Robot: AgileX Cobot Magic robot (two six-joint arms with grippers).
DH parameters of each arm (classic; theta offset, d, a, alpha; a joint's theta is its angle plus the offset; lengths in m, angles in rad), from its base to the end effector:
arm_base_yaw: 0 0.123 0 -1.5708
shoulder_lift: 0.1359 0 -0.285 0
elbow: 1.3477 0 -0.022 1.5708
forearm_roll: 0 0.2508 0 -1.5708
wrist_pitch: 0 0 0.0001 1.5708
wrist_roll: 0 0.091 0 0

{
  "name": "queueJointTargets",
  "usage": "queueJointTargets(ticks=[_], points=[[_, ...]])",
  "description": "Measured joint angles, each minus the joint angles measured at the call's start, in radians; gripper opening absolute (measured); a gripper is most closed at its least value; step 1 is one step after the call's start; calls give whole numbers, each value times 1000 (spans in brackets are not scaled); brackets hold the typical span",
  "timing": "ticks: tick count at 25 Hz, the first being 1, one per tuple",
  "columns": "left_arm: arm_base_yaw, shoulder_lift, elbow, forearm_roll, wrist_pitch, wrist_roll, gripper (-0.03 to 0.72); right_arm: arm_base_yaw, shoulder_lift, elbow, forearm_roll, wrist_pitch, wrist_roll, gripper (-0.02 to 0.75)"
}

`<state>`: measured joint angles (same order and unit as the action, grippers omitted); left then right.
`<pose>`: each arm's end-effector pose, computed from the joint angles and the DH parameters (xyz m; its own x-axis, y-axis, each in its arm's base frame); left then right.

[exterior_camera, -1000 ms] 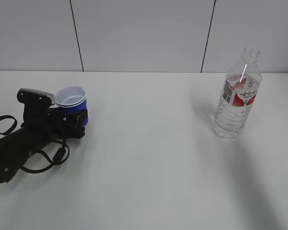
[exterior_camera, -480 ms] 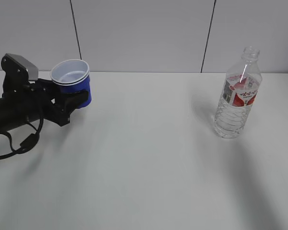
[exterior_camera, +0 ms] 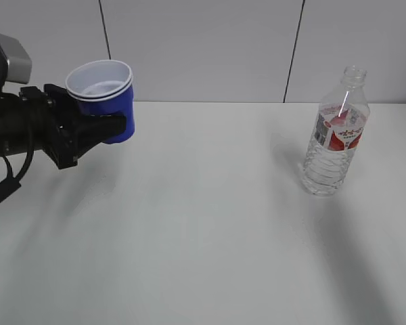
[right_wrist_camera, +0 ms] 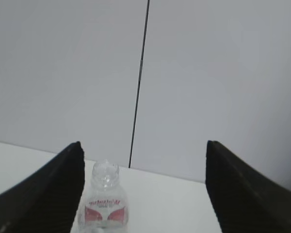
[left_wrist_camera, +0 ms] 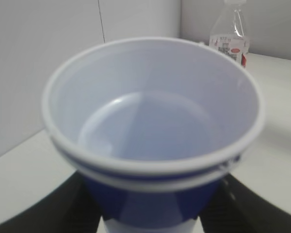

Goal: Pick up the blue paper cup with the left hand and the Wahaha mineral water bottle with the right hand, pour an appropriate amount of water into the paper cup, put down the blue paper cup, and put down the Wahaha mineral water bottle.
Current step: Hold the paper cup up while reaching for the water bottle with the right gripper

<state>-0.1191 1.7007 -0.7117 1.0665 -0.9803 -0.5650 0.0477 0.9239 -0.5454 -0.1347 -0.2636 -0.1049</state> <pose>0.2977 -0.1022 0.1977 -0.0919 0.1651 -0.9820 0.8171 0.5761 0.0204 0.1977 0.0126 0.3178 -0.0099 -0.2334 -0.9723 -0.0873 0.9689 -0.2317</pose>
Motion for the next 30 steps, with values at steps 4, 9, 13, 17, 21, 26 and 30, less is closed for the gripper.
queueJointTargets(ticks=[4, 9, 13, 17, 21, 26, 30], points=[[0, -17, 0, -29, 34, -5, 427, 0, 39, -10, 0, -91, 2, 587], [0, -17, 2, -29, 93, -6, 427, 0, 124, -12, 0, -146, 18, 587], [0, -17, 2, -29, 97, -7, 427, 0, 223, -14, 0, -212, 40, 587], [2, -17, 2, -29, 101, -7, 427, 0, 307, -14, -25, -273, 83, 587], [2, -17, 2, -29, 103, -7, 427, 0, 370, -14, -48, -309, 216, 587], [2, -17, 2, -30, 103, -7, 427, 0, 463, 60, -50, -522, 230, 587], [2, -17, 2, -30, 103, -7, 427, 0, 510, 128, -53, -694, 154, 587]])
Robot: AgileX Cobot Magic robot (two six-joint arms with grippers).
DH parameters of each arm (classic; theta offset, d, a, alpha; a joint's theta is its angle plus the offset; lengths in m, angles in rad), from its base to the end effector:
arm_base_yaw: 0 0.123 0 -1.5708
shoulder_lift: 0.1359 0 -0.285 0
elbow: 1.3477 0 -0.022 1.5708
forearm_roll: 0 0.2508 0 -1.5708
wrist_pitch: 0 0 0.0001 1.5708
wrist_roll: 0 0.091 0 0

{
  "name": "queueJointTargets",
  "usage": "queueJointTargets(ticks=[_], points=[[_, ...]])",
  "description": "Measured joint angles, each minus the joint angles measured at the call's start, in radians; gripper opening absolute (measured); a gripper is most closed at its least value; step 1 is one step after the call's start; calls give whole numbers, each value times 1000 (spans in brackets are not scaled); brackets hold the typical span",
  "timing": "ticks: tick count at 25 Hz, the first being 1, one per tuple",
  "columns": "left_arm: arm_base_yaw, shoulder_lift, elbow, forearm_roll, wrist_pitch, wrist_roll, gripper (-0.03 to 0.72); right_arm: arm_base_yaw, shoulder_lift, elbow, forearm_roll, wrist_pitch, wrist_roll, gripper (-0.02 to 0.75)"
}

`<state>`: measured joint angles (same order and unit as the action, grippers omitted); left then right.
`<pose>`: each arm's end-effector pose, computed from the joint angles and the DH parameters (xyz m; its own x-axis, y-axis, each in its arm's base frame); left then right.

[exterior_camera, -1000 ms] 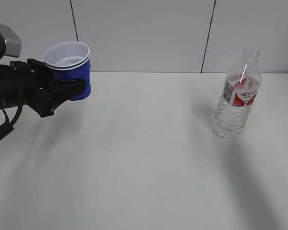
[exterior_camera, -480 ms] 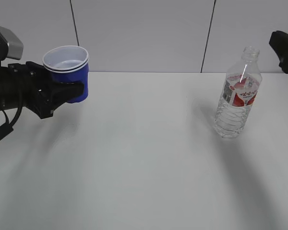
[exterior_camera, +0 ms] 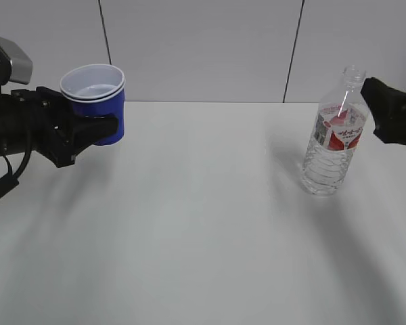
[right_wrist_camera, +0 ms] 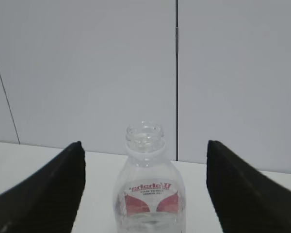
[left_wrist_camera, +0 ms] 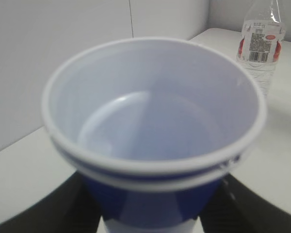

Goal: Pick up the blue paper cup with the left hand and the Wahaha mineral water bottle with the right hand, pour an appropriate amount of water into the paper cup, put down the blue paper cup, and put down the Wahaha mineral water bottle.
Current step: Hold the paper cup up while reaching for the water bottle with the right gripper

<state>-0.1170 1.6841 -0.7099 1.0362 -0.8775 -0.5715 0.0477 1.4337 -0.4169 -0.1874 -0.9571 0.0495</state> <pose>0.3010 -0.0960 0.1960 -0.1415 0.2048 -0.9685 0.7674 0.6408 0.0235 0.2563 0.0261 0.2218 0.0309 -0.0571 -0.9979 -0.1977 0.9783 -0.0621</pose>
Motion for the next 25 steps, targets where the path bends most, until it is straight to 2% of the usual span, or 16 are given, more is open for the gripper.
queueJointTargets(ticks=[9, 16, 25], points=[[0, 0, 0, -4, 2, 0, 427, 0, 58, 58, 12, -51, -105, 587], [0, 0, 0, -12, 8, 0, 427, 0, 146, 118, 24, -164, -122, 587], [0, 4, 0, -42, 8, 0, 427, 0, 251, 134, 15, -177, -126, 587]])
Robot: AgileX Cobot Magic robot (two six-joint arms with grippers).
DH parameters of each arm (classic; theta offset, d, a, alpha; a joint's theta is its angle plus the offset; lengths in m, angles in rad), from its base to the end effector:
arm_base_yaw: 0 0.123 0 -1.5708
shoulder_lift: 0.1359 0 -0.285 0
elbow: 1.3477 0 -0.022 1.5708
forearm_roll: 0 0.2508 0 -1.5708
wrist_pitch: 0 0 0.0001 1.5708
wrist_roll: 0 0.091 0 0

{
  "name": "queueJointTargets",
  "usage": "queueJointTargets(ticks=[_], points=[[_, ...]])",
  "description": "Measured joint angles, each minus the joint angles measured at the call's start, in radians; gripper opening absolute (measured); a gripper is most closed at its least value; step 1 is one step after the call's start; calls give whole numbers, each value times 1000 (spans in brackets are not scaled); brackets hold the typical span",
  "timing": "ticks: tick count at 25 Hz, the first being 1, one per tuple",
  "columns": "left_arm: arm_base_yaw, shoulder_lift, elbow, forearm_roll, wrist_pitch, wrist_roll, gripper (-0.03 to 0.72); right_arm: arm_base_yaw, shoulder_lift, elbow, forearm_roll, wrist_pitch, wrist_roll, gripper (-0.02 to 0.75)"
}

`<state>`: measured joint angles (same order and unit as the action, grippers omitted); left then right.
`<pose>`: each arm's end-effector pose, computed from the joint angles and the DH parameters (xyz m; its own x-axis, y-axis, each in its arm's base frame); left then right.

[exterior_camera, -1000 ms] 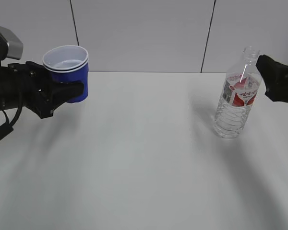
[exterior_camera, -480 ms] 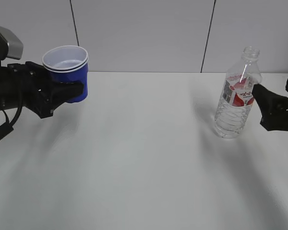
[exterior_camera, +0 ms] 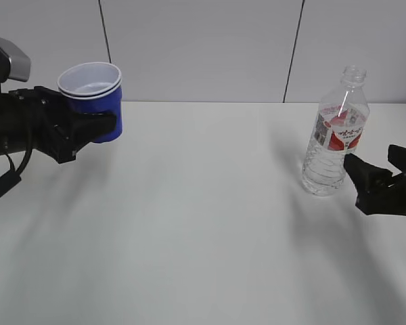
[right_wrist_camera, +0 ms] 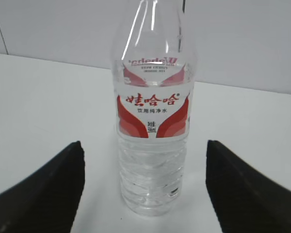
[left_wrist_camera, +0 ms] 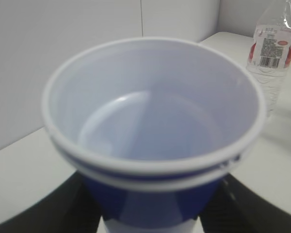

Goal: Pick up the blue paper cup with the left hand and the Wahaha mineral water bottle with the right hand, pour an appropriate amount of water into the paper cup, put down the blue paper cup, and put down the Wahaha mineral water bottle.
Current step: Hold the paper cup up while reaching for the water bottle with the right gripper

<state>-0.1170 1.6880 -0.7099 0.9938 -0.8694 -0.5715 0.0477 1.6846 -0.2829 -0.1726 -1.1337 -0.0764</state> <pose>0.3037 -0.0943 0.1958 -0.1589 0.1796 -0.9708 0.7431 0.6692 0.0022 0.2426 0.0258 0.1454 -0.1533 -0.1552 -0.9759 -0.2253 0.9671 -0.1184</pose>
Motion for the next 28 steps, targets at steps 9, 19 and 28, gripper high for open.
queueJointTargets(ticks=[9, 19, 28], points=[[0, 9, 0, -8, 0, 0, 427, 0, 7, 0, -86, -2, 19, 592], [0, 9, 0, -15, 0, 0, 427, 0, 9, -2, -32, -4, 26, 674], [0, 9, 0, -15, 0, 0, 426, 0, 38, -80, -18, -7, 26, 674]])
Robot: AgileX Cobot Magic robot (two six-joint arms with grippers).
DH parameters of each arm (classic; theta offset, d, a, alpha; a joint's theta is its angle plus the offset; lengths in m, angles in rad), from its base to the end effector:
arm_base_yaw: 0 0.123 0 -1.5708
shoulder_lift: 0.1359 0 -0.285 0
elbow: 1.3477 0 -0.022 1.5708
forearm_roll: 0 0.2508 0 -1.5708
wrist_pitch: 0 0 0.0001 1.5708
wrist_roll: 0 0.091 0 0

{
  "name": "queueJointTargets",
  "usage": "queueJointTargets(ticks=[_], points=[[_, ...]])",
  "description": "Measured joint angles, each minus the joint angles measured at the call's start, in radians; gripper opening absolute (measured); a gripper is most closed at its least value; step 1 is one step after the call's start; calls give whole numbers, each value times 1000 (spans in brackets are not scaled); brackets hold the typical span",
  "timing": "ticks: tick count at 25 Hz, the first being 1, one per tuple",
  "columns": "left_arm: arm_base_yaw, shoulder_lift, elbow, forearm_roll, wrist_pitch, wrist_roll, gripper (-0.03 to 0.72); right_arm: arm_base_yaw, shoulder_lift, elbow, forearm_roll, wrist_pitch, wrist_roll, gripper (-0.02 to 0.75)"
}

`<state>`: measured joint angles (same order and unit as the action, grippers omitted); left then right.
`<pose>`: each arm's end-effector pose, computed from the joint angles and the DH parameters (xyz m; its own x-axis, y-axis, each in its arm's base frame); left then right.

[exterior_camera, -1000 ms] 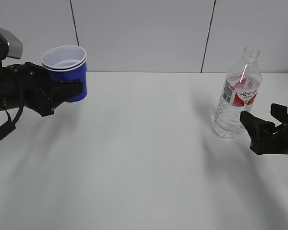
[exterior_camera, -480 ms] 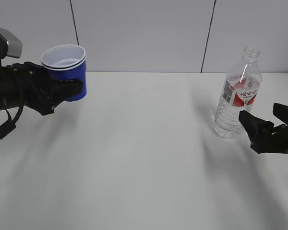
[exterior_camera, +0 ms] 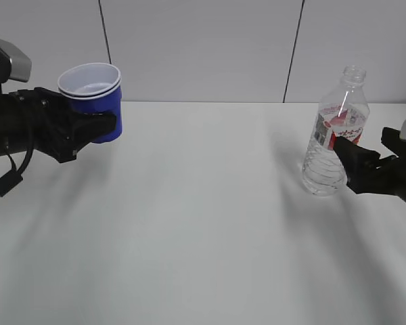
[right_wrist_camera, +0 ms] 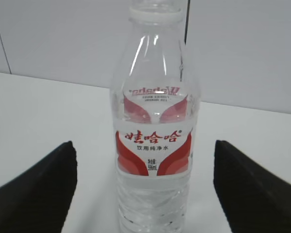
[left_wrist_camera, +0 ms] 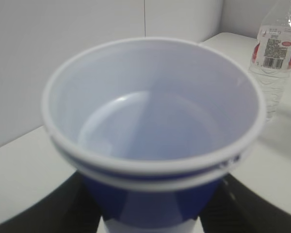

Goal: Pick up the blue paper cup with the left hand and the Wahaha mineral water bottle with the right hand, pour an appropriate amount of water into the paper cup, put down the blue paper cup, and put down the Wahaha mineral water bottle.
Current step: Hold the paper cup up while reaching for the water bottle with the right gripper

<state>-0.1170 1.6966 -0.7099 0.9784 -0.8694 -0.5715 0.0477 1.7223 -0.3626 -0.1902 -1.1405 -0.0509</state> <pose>0.3050 -0.0939 0.1937 -0.1704 0.1693 -0.9707 0.7350 0.6780 -0.0108 0.2632 0.0282 0.1505 -0.1088 -0.1341 -0.9850 -0.2332 0.9667 -0.1058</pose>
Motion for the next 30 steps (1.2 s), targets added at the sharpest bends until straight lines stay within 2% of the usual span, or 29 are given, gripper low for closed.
queueJointTargets(ticks=[30], points=[[0, 0, 0, -21, 0, -2, 426, 0, 256, -226, 4, -2, 0, 653]])
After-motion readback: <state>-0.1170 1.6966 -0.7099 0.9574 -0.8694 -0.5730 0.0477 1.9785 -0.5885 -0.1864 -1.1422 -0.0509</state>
